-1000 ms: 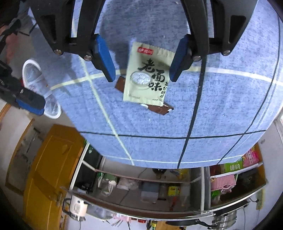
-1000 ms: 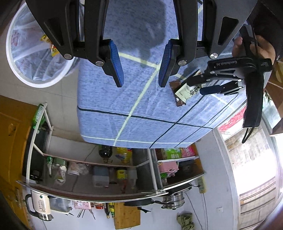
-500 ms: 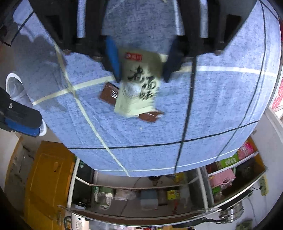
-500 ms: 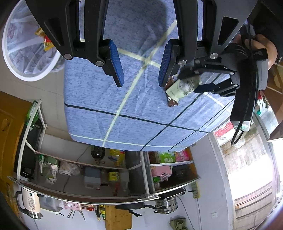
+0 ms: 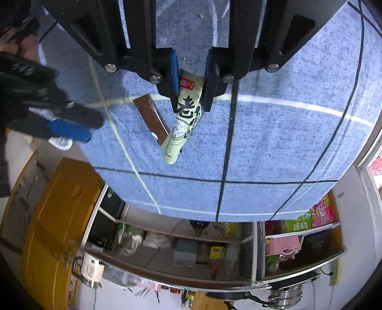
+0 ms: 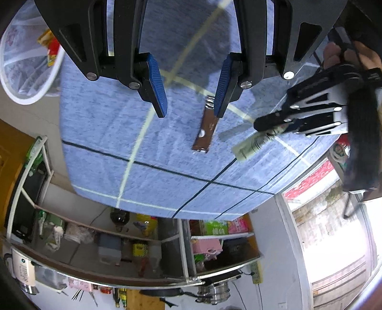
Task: Collect trash
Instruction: 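Grasp the beige paper packet with the left tool while the right tool grasps the brown chocolate bar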
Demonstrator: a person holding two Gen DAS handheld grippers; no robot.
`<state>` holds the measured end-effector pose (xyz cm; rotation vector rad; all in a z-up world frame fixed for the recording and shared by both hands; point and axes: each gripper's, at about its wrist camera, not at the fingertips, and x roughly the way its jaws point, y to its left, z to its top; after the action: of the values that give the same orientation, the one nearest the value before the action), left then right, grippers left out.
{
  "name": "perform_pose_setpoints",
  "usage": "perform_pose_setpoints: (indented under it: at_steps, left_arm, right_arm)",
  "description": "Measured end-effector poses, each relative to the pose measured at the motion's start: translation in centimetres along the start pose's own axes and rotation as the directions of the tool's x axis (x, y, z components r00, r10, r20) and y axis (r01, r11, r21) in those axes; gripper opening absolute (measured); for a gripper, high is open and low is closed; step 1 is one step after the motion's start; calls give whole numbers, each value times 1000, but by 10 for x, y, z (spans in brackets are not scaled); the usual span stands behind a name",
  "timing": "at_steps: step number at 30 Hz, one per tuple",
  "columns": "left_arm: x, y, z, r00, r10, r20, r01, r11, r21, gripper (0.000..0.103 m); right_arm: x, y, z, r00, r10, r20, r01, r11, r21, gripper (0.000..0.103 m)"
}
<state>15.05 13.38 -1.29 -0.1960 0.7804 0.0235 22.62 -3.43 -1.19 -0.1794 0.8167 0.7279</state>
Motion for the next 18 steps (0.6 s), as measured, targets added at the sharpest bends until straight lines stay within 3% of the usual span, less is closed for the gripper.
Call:
perform_pose_setpoints:
  at_steps: [9, 18]
  left_arm:
    - [-14, 30, -1, 999, -4, 34, 6, 998, -64, 18]
    - [-12, 43, -7, 1000, -8, 17, 9, 997, -77, 18]
  right_arm:
    - [45, 21, 6, 998, 13, -67, -14, 1000, -23, 42]
    - [63, 27, 8, 995, -42, -89, 38, 998, -48, 26]
